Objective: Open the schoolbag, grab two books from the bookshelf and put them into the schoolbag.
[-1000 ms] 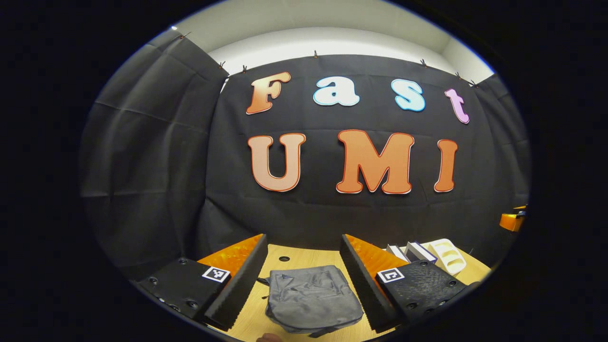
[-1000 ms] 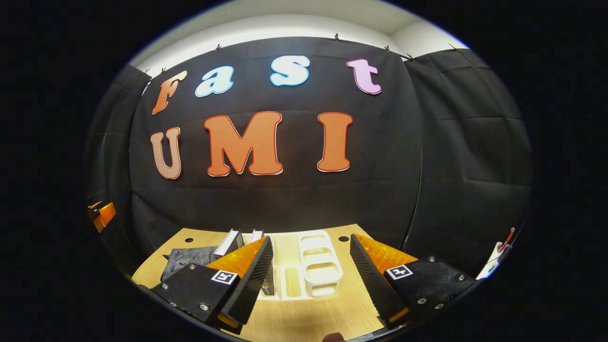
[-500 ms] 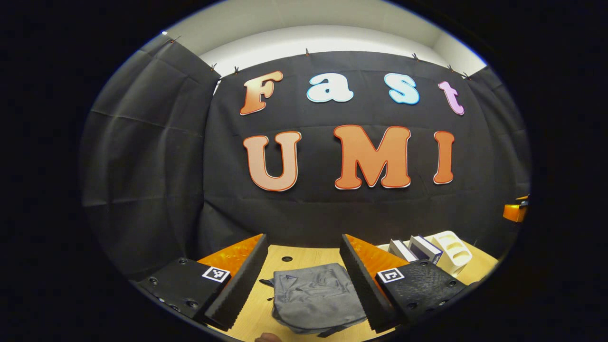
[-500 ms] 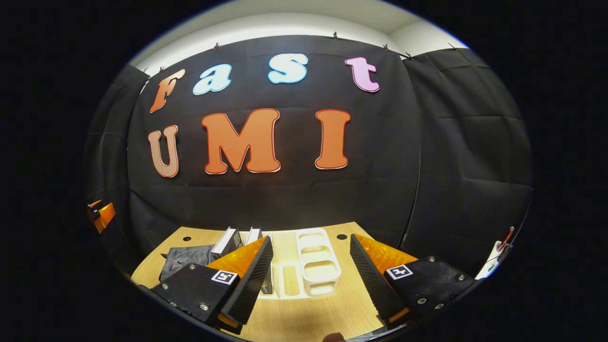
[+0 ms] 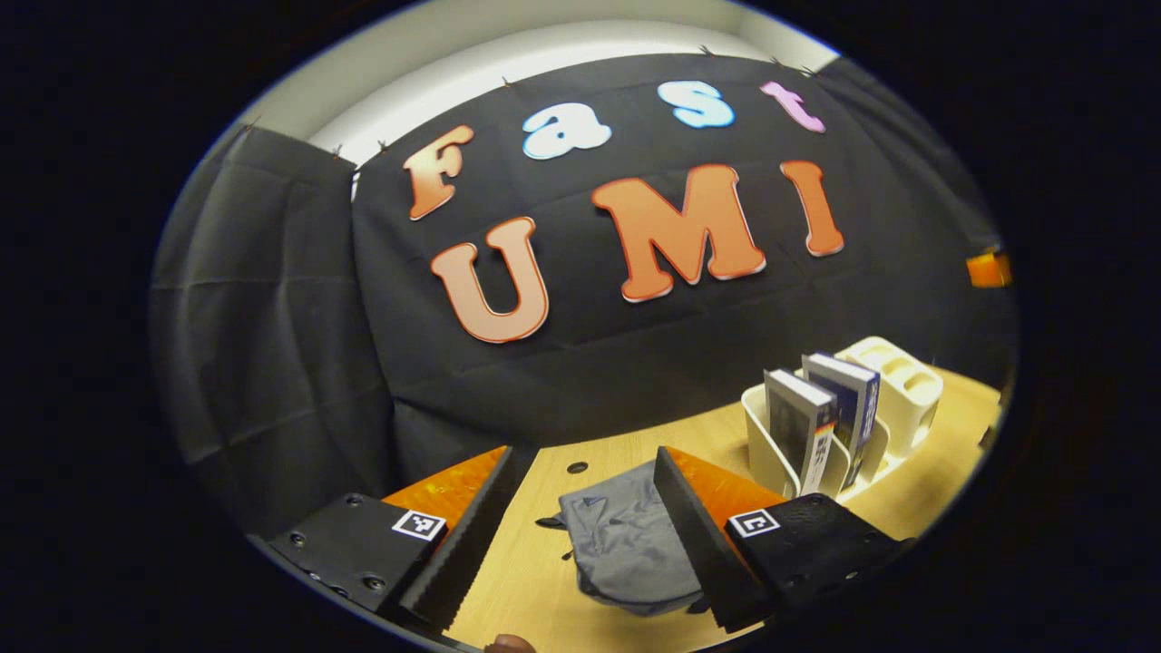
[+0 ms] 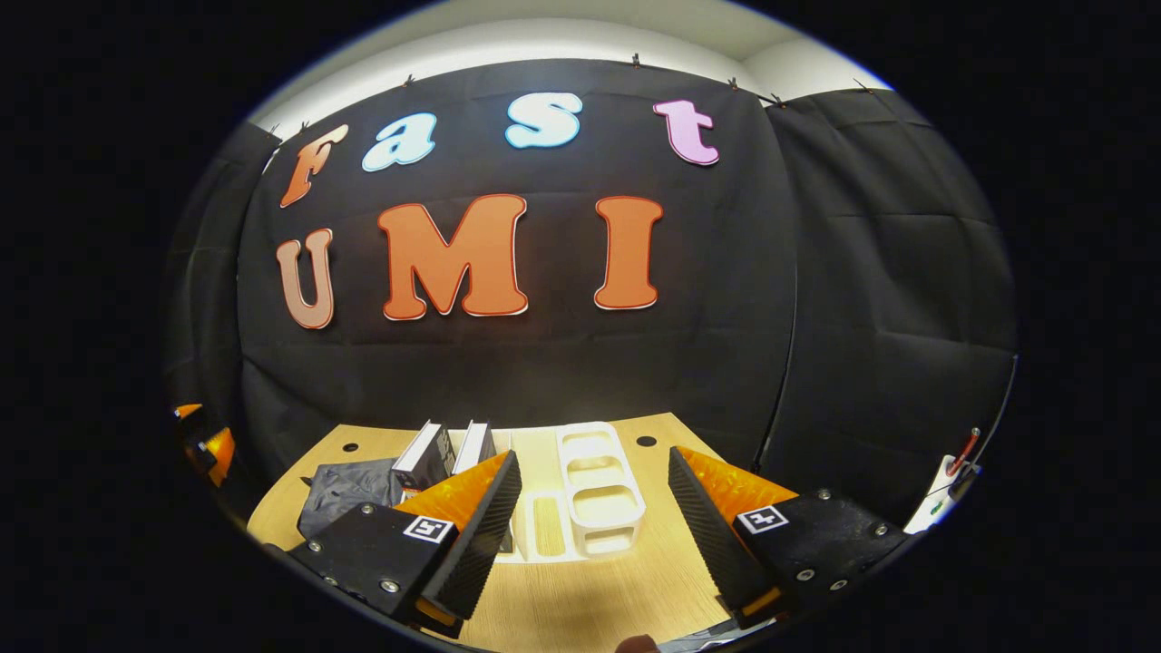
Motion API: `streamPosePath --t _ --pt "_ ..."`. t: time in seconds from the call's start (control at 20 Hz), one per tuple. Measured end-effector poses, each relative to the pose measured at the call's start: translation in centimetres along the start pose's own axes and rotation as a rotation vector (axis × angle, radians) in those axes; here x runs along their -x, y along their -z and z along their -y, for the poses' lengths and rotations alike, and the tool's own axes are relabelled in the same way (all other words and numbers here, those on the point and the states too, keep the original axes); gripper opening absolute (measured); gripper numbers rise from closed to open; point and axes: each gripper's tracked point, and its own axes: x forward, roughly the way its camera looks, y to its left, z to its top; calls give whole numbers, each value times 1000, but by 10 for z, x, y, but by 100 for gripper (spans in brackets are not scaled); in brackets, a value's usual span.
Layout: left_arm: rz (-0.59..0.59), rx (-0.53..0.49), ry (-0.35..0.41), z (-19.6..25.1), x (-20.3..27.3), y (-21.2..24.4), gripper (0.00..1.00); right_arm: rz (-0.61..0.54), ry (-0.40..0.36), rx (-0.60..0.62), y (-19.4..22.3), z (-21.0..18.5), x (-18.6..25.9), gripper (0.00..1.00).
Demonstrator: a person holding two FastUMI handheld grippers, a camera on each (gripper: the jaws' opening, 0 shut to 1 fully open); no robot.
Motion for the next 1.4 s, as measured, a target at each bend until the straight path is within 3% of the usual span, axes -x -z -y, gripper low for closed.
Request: streamPosePath --t 0.5,0.8,1.1,1.25,1.4 --pt "-194 -471 290 135 -5 177 97 -73 104 -20 34 51 26 98" --pt "-228 -709 394 183 -30 225 97 -98 212 -59 47 99 51 98" --pt "-248 -722 344 179 -63 214 97 -129 271 -99 58 122 64 98" --pt "-279 -679 340 173 -69 206 97 -131 269 -96 59 119 65 98" --pt "-249 -674 273 161 -73 180 97 -144 248 -98 60 111 63 98"
